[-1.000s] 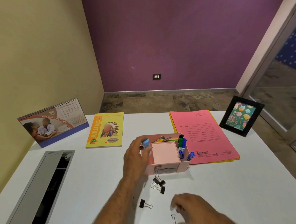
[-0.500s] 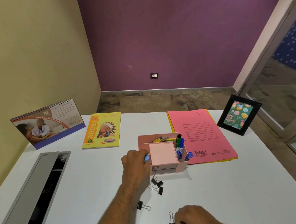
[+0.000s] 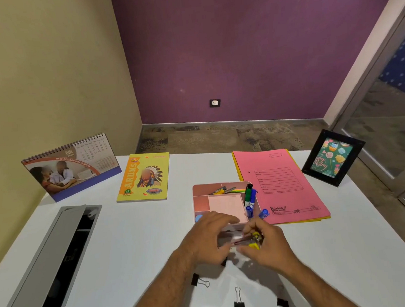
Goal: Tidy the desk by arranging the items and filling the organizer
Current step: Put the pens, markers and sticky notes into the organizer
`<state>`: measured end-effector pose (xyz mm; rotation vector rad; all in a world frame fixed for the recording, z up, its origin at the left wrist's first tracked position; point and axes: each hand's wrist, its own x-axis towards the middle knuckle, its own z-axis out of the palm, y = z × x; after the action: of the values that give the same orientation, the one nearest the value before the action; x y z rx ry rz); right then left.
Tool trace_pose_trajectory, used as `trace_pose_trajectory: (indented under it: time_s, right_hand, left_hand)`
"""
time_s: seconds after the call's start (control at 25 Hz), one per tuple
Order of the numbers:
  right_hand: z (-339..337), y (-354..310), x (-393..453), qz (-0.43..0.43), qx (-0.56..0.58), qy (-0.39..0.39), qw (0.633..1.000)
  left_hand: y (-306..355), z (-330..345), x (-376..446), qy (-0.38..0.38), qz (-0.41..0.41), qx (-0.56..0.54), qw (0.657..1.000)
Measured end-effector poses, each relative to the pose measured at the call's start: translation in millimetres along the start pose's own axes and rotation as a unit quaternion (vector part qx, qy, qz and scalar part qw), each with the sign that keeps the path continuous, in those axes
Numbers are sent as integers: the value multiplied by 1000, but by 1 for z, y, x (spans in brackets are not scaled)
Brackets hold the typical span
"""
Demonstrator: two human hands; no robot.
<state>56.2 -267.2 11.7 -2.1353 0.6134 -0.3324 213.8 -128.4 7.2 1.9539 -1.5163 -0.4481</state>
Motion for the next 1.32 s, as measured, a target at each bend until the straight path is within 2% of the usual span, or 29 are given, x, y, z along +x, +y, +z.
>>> trace_pose_trajectory:
  time_s: [0.08, 0.2, 0.44, 0.6, 0.72, 0.88, 1.0, 1.08, 1.24, 1.32]
  right_hand:
    - [0, -10, 10, 7, 15, 19, 1000]
    - [2, -21, 16, 25, 54, 33, 998]
    - [15, -20, 12, 49, 140, 64, 987]
    - [23, -17, 2, 43, 199, 88, 975]
    - [29, -6, -18, 43, 213, 116, 969]
    - [40, 9, -25, 86, 258, 114, 955]
    - [46, 12, -23, 107, 269, 112, 951]
    - [47, 6, -19, 117, 312, 112, 936]
    - [45, -16, -3, 135, 416, 108, 893]
    - [41, -24, 6, 138, 412, 127, 892]
  left_hand:
    - [9, 4, 4, -35, -12, -23, 999]
    - [13, 5, 9, -12, -41, -90, 995]
    - [12, 4, 9, -19, -46, -145, 988]
    - [10, 5, 10, 40, -17, -154, 987]
    - [8, -2, 11, 92, -53, -179, 978]
    - [-3, -2, 10, 162, -123, -244, 948]
    - [-4, 1, 9, 210, -171, -346, 898]
    - [-4, 1, 11, 215, -190, -391, 874]
    - [-7, 2, 11, 202, -203, -414, 864]
    - [-4, 1, 11, 193, -197, -418, 865]
